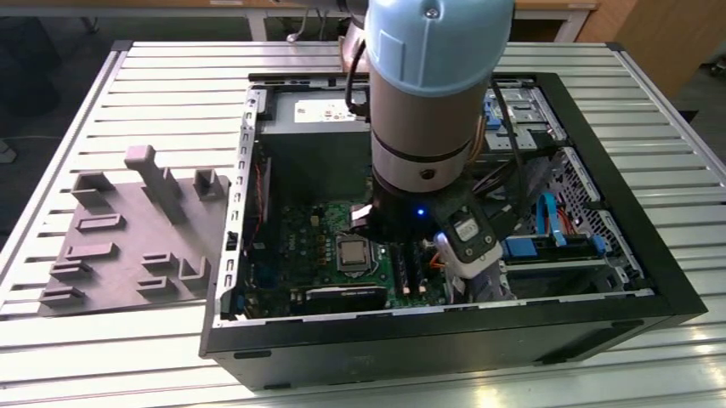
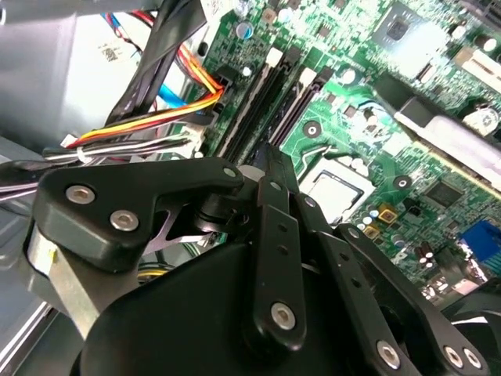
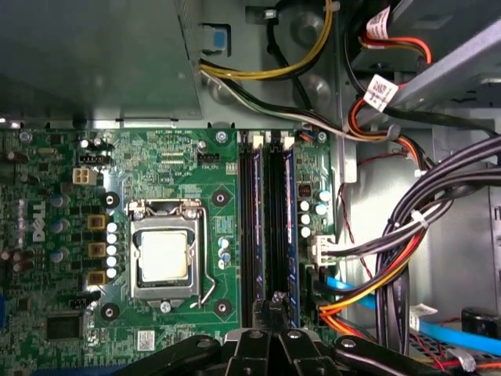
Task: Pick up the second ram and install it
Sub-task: 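Press down the second ram until it locks into place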
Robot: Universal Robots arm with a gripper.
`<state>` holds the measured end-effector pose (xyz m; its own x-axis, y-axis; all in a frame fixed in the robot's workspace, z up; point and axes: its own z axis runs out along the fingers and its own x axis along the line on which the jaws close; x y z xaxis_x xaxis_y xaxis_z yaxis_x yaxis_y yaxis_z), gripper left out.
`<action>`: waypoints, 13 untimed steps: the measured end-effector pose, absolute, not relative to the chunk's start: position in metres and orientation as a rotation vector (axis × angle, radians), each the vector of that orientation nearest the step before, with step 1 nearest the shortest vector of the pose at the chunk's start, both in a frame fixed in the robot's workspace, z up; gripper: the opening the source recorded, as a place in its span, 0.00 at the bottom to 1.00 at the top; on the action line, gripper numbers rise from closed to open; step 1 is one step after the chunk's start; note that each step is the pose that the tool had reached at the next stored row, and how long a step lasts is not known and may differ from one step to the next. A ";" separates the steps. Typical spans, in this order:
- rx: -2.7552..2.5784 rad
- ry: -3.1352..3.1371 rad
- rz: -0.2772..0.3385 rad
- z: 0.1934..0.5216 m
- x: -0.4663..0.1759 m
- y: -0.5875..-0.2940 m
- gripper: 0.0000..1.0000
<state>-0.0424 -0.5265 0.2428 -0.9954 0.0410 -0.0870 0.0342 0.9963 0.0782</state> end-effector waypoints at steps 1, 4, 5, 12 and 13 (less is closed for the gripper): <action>0.058 3.050 0.117 0.243 -0.042 -0.525 0.11; 0.057 3.050 0.117 0.243 -0.042 -0.521 0.11; 0.057 3.050 0.117 0.243 -0.042 -0.519 0.11; 0.057 3.050 0.117 0.243 -0.042 -0.510 0.11; 0.057 3.050 0.117 0.243 -0.042 -0.510 0.11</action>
<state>-0.0424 -0.5095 0.2428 -0.9954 0.0409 -0.0870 0.0341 0.9964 0.0782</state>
